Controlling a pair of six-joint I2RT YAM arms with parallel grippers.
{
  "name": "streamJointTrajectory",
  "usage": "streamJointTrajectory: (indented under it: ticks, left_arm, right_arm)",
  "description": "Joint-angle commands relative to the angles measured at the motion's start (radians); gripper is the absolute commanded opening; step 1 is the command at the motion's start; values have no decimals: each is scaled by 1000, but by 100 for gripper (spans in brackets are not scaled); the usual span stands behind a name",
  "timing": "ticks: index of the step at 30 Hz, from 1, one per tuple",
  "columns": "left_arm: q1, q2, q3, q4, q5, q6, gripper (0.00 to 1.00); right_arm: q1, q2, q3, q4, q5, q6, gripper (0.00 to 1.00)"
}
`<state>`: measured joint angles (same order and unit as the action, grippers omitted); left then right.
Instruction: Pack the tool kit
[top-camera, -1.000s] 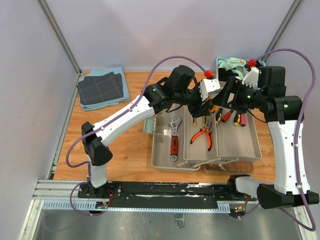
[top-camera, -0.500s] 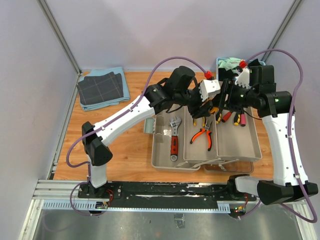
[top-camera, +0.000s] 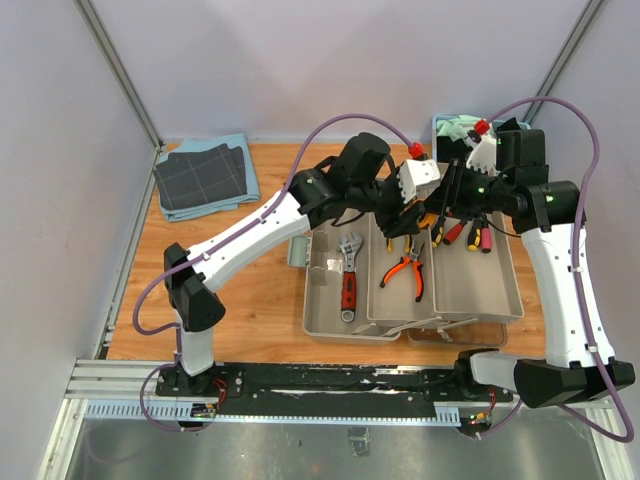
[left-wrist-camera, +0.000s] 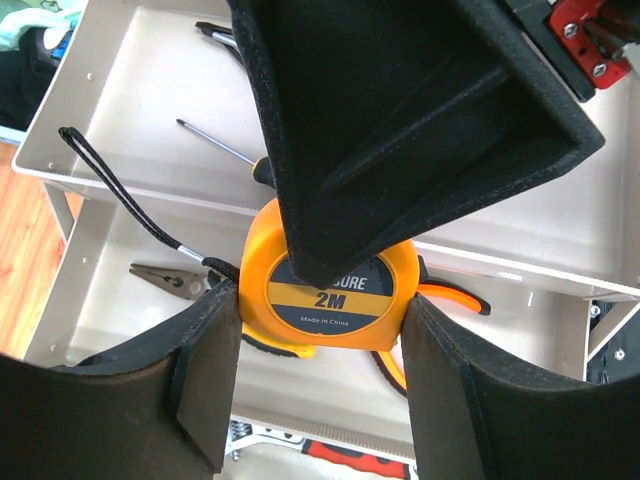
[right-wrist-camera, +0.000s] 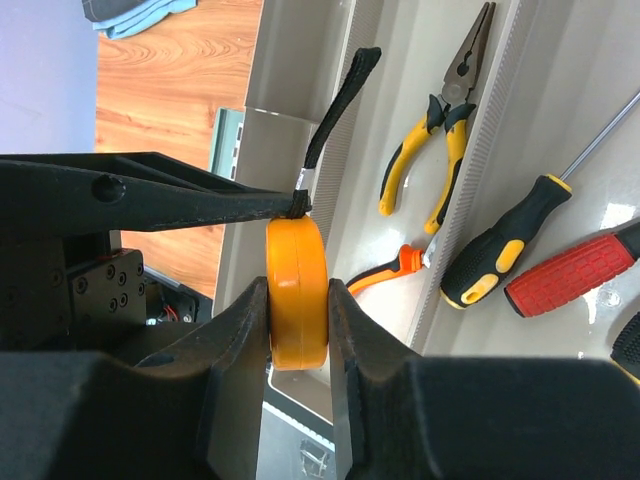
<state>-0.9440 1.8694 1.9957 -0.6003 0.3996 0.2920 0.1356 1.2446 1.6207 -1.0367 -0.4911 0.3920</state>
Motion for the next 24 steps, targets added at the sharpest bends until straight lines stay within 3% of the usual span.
streamJointTrajectory:
  ticks: [1,6,9,16,24]
  left_arm:
    - [-7,-35,14,41,-29,-19,21]
    - [-6,-69,-38,72,-95,-44,82]
    - [19,-99,-76,83,-133,-72,99]
    - [262,-161,-136,43,-66,-221,94]
    - [471,-333,-322,18,-96,-167,92]
  right_arm:
    - [14,4,20,-20,23,-21,1]
    - [3,1,77,-78,68,-42,1]
    - [-32,-15,106,-133,99,-70,1]
    - [-183,-84,105,-268,90,-159,1]
    - [-253,-166,15,-356,107,-213,1]
